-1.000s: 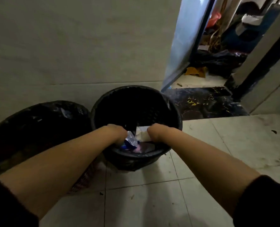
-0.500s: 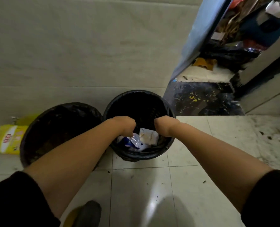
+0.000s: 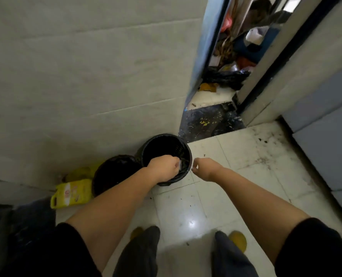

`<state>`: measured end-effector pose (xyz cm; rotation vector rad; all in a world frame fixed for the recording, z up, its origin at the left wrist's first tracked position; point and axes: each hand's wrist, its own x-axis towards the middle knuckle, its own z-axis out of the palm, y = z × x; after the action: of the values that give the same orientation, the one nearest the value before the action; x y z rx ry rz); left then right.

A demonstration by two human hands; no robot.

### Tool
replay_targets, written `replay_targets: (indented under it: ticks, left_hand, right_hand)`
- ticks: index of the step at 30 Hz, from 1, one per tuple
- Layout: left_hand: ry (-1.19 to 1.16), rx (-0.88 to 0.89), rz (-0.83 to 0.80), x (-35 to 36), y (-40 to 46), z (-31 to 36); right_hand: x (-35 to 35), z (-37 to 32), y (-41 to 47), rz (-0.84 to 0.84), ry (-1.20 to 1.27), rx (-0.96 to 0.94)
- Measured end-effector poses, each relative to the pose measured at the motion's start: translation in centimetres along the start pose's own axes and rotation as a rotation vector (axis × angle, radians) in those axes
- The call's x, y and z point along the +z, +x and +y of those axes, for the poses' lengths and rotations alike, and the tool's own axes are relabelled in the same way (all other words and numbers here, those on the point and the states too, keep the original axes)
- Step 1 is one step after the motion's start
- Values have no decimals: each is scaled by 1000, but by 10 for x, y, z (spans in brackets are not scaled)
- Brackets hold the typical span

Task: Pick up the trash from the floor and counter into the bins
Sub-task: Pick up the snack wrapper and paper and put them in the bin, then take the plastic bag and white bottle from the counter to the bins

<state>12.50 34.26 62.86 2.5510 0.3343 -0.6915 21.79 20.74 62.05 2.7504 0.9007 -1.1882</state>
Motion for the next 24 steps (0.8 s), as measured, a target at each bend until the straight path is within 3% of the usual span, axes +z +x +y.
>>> replay_targets:
  ticks: [6, 10, 16, 24]
  left_hand:
    - [216, 249, -61, -56, -61, 52]
    - [329, 416, -114, -52, -80, 114]
    - [407, 666, -157, 22, -137, 237]
    - [551, 986, -285, 160, -281, 363]
  right_hand:
    - [-9, 7, -124, 140, 337, 188]
    - [13, 38, -206, 257, 499, 353]
    - [84, 90, -342, 383, 633, 593]
    - [229, 120, -552, 533, 781, 913]
